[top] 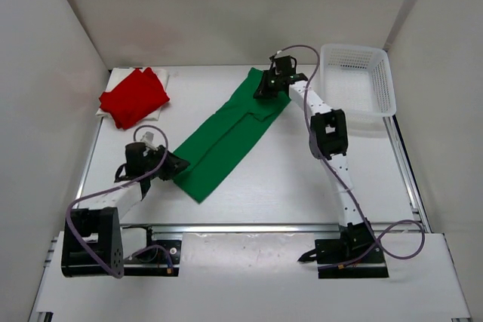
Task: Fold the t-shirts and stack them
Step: Rotate the tshirt 90 degrees
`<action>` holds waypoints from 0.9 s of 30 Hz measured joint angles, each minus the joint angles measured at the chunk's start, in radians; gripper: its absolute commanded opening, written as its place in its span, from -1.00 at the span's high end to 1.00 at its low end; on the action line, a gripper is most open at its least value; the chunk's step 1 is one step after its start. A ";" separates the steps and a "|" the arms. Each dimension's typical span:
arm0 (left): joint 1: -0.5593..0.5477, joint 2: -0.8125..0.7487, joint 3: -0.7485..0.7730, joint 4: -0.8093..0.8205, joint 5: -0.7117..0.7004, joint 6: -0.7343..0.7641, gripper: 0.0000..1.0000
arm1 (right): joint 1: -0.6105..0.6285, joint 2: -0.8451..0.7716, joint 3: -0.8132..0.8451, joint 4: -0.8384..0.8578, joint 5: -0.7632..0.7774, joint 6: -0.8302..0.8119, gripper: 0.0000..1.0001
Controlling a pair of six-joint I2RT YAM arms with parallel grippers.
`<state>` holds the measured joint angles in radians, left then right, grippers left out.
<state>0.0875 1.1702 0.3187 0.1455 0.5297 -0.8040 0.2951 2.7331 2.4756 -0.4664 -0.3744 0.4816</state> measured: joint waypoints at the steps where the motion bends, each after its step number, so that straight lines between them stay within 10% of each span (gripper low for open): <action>1: -0.034 0.000 0.011 -0.027 -0.011 0.018 0.28 | -0.004 -0.009 -0.014 -0.015 -0.012 0.005 0.91; 7: -0.305 0.002 0.119 -0.139 -0.126 0.123 0.27 | -0.022 -0.059 0.121 -0.187 -0.011 -0.061 0.42; 15: -0.361 0.000 0.117 -0.162 -0.161 0.151 0.26 | 0.034 -0.412 0.112 -0.391 0.069 -0.200 0.58; 27: -0.356 -0.054 0.152 -0.235 -0.140 0.221 0.35 | 0.386 -1.076 -1.353 0.049 0.170 -0.096 0.27</action>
<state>-0.2684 1.1160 0.4706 -0.0895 0.3893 -0.5827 0.6815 1.6573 1.1225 -0.4175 -0.2043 0.3855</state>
